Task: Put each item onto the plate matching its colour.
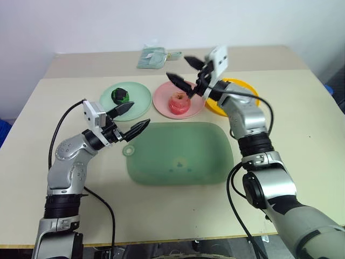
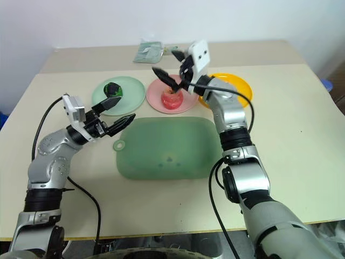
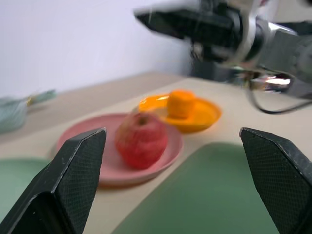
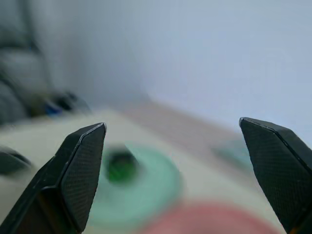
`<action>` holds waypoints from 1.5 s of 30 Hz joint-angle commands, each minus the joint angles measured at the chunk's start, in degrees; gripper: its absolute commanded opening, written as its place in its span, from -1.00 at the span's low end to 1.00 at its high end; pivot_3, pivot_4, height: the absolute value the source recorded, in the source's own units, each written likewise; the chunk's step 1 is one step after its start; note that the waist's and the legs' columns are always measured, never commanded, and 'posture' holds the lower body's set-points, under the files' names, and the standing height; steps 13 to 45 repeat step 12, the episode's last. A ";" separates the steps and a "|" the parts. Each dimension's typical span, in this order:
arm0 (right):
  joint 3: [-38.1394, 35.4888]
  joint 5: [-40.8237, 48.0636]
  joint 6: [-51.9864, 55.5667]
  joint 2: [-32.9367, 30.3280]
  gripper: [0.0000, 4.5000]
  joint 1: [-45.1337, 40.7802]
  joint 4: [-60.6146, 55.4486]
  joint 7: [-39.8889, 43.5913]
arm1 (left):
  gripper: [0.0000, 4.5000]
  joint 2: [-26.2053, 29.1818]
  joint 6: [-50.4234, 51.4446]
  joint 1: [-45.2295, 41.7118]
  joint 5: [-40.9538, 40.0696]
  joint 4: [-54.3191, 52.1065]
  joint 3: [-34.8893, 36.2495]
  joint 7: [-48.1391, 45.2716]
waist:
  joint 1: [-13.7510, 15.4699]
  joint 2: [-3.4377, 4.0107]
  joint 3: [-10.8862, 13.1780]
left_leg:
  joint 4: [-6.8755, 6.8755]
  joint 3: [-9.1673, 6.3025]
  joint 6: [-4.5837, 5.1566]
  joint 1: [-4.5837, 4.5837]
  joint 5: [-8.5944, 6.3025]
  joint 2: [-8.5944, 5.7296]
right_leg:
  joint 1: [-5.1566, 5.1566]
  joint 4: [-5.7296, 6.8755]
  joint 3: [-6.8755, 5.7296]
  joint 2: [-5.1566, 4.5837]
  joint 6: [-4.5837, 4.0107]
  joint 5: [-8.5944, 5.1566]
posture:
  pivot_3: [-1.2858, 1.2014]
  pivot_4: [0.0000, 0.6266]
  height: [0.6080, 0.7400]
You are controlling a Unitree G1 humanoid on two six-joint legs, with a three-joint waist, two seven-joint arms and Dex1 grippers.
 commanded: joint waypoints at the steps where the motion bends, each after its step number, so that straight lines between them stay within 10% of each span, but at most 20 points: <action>1: 1.06 4.80 6.22 -5.37 0.98 8.09 -14.41 6.24 | 1.00 3.73 1.93 -1.33 -2.10 0.32 0.59 -5.14 | 0.17 0.00 0.00 | 0.02 -0.02 0.03 0.00 -0.02 -0.01 | 0.04 -0.02 -0.01 0.00 0.00 0.00 | 0.03 -0.52 1.00; 12: -1.16 10.67 18.39 -21.30 0.98 28.77 -36.86 8.33 | 1.00 6.64 2.67 -2.73 -0.72 2.85 -0.43 -8.20 | -0.41 0.02 0.01 | -0.16 0.02 0.30 0.27 -0.18 0.04 | 0.14 -0.04 0.06 -0.03 -0.01 -0.01 | 0.03 -0.52 1.00; 45: -1.16 10.67 18.39 -21.30 0.98 28.77 -36.86 8.33 | 1.00 6.64 2.67 -2.73 -0.72 2.85 -0.43 -8.20 | -0.41 0.02 0.01 | -0.16 0.02 0.30 0.27 -0.18 0.04 | 0.14 -0.04 0.06 -0.03 -0.01 -0.01 | 0.03 -0.52 1.00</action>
